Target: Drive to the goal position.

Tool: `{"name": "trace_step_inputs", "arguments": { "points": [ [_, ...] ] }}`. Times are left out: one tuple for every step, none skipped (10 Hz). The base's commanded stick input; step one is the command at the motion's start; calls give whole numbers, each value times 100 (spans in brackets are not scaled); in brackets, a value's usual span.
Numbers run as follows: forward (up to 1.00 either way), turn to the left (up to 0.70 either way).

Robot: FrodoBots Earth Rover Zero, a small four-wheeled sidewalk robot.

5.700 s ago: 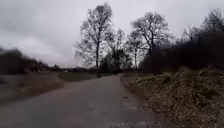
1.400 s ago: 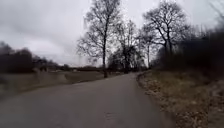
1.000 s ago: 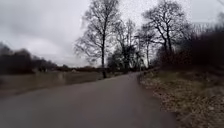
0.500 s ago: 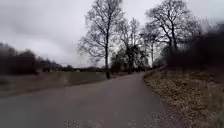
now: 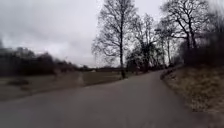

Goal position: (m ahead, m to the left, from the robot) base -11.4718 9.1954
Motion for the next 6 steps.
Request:
{"name": "trace_step_inputs", "arguments": {
  "points": [
    [100,2],
    [100,0],
    [100,0],
    [100,0],
    [100,0],
    [100,0]
  ]
}}
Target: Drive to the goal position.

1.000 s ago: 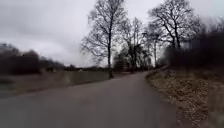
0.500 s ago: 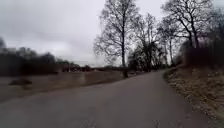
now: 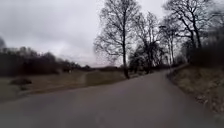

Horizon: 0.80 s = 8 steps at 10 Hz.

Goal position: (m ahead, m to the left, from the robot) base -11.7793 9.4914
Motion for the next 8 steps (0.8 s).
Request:
{"name": "trace_step_inputs", "arguments": {
  "points": [
    [100,0],
    [100,0],
    [93,0],
    [85,0],
    [77,0],
    [71,0],
    [68,0],
    [66,0]
  ]
}}
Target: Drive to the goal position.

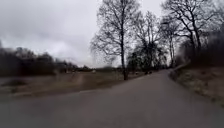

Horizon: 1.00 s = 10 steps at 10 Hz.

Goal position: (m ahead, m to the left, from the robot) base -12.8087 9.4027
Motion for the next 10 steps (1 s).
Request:
{"name": "trace_step_inputs", "arguments": {
  "points": [
    [65,0],
    [64,0],
    [62,0],
    [59,0],
    [57,0],
    [57,0],
    [57,0],
    [57,0],
    [57,0],
    [57,0]
  ]
}}
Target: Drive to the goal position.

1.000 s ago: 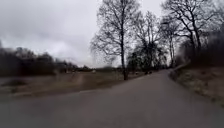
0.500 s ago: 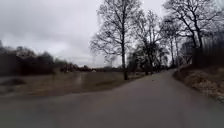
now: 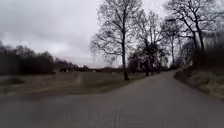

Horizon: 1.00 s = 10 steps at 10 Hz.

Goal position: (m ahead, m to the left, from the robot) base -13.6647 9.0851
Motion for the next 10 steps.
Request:
{"name": "trace_step_inputs", "arguments": {
  "points": [
    [57,0],
    [57,0],
    [47,0],
    [12,0],
    [5,0],
    [0,0],
    [0,0],
    [0,0],
    [0,0],
    [0,0]
  ]
}}
